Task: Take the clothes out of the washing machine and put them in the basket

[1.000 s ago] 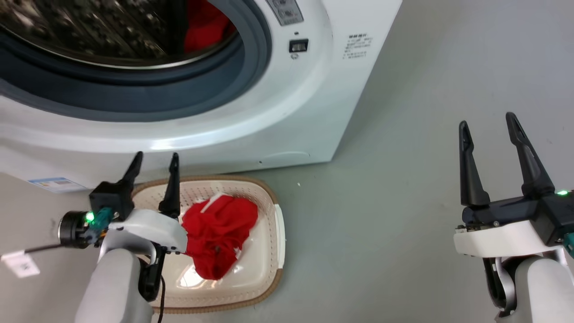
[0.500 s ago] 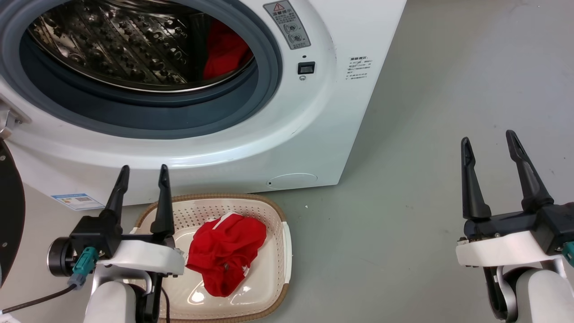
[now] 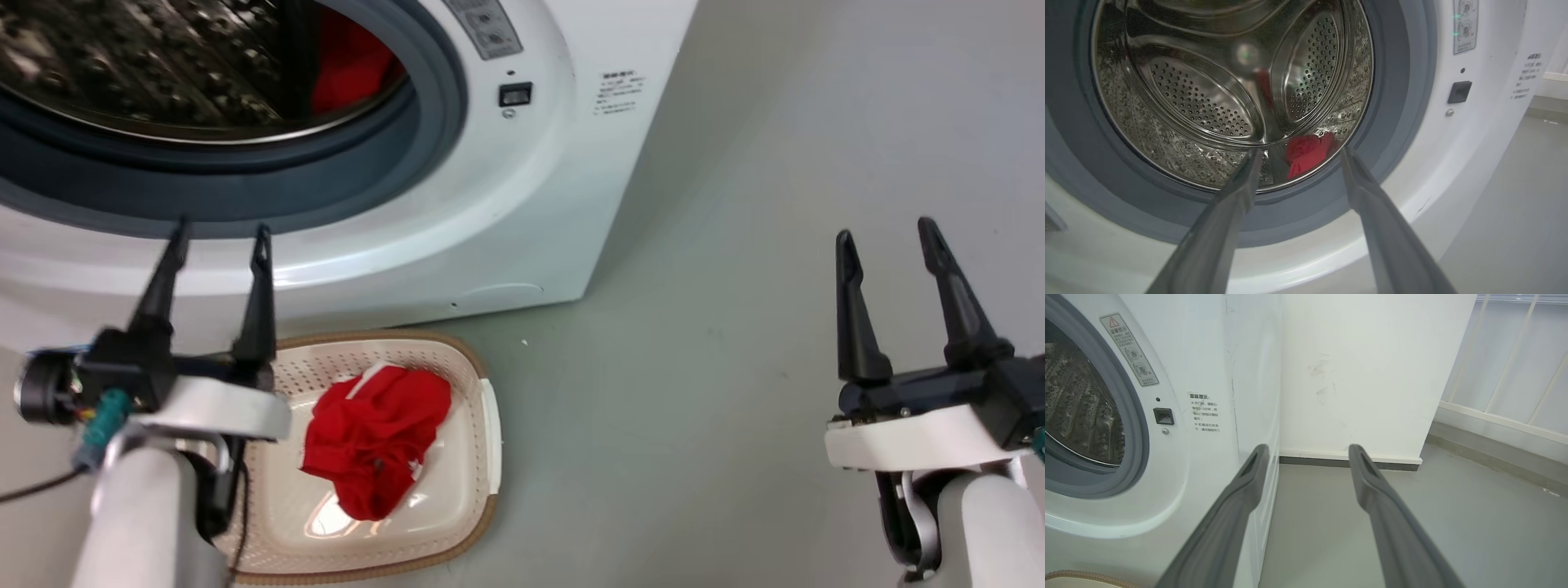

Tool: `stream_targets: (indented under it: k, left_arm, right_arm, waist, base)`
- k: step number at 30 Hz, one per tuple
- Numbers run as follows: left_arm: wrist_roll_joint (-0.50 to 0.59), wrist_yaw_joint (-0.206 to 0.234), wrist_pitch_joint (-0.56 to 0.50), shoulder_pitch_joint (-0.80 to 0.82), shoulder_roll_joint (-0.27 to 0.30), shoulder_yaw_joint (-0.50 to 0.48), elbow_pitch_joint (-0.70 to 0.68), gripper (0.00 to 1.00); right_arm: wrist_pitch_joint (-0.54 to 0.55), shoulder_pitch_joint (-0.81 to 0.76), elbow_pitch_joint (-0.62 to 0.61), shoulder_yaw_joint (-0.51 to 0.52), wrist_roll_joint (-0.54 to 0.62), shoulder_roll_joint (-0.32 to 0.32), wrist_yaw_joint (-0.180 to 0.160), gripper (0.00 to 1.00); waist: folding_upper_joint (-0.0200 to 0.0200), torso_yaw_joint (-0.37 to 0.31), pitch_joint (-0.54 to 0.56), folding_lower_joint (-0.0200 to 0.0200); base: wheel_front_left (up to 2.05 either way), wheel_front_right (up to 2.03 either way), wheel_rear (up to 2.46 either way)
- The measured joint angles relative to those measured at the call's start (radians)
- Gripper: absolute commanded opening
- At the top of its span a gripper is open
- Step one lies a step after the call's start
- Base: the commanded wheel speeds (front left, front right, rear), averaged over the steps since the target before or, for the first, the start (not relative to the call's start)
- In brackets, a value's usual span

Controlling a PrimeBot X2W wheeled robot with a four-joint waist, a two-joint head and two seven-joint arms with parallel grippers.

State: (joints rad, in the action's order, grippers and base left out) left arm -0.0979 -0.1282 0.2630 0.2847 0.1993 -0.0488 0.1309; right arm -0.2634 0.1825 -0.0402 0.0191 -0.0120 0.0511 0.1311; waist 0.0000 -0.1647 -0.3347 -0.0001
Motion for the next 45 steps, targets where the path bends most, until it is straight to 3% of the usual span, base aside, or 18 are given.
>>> stream_targets:
  k: [7,12,13,14,15,19,20,25,30,35,45]
  left_arm:
    - [-0.092,-0.001,-0.010,0.186,0.151,0.032,0.106,1.00]
    - [-0.253,-0.001,-0.141,0.362,0.280,0.087,0.158,1.00]
    - [-0.253,-0.001,-0.141,0.362,0.280,0.087,0.158,1.00]
    - [-0.291,-0.001,-0.199,0.439,0.346,0.122,0.167,1.00]
    - [-0.291,-0.001,-0.199,0.439,0.346,0.122,0.167,1.00]
    - [-0.343,-0.001,-0.375,0.650,0.464,0.182,0.253,1.00]
    - [-0.343,-0.001,-0.375,0.650,0.464,0.182,0.253,1.00]
    - [-0.354,-0.001,-0.573,0.859,0.560,0.281,0.335,1.00]
    - [-0.404,-0.001,-0.724,1.068,0.573,0.346,0.427,1.00]
    - [-0.446,-0.001,-0.832,1.205,0.538,0.423,0.516,1.00]
    - [-0.453,-0.001,-0.936,1.366,0.506,0.552,0.685,1.00]
  right_arm:
    - [0.000,0.025,-0.017,-0.017,-0.042,0.000,0.000,1.00]
    - [0.000,0.045,-0.029,-0.024,-0.080,0.001,0.000,1.00]
    - [0.000,0.045,-0.029,-0.024,-0.080,0.001,0.000,1.00]
    - [0.000,0.045,-0.031,-0.024,-0.096,0.001,0.000,1.00]
    - [0.000,0.045,-0.031,-0.024,-0.096,0.001,0.000,1.00]
    - [0.000,0.050,-0.035,-0.049,-0.131,0.001,0.000,1.00]
    - [0.000,0.050,-0.035,-0.049,-0.131,0.001,0.000,1.00]
    - [0.000,0.068,-0.051,-0.101,-0.161,0.001,0.000,1.00]
    - [0.000,0.081,-0.063,-0.130,-0.192,0.001,0.000,1.00]
    - [0.000,0.070,-0.077,-0.142,-0.200,0.001,0.000,1.00]
    - [0.000,0.021,-0.098,-0.172,-0.231,0.000,0.000,1.00]
  waist:
    - [0.0000,-0.071,-0.097,0.0001]
    - [0.0000,-0.133,-0.176,0.0002]
    - [0.0000,-0.133,-0.176,0.0002]
    - [0.0000,-0.157,-0.209,0.0002]
    - [0.0000,-0.157,-0.209,0.0002]
    - [0.0000,-0.209,-0.295,0.0002]
    - [0.0000,-0.209,-0.295,0.0002]
    - [0.0000,-0.261,-0.372,0.0002]
    - [0.0000,-0.306,-0.438,0.0003]
    - [0.0000,-0.329,-0.480,0.0003]
    - [0.0000,-0.338,-0.514,0.0002]
  base:
    - [0.00,0.00,0.00]
    - [0.00,0.00,0.00]
    - [0.00,0.00,0.00]
    - [0.00,0.00,0.00]
    - [0.00,0.00,0.00]
    - [0.00,0.00,0.00]
    - [0.00,0.00,0.00]
    - [0.00,0.00,0.00]
    - [0.00,0.00,0.00]
    - [0.00,0.00,0.00]
    - [0.00,0.00,0.00]
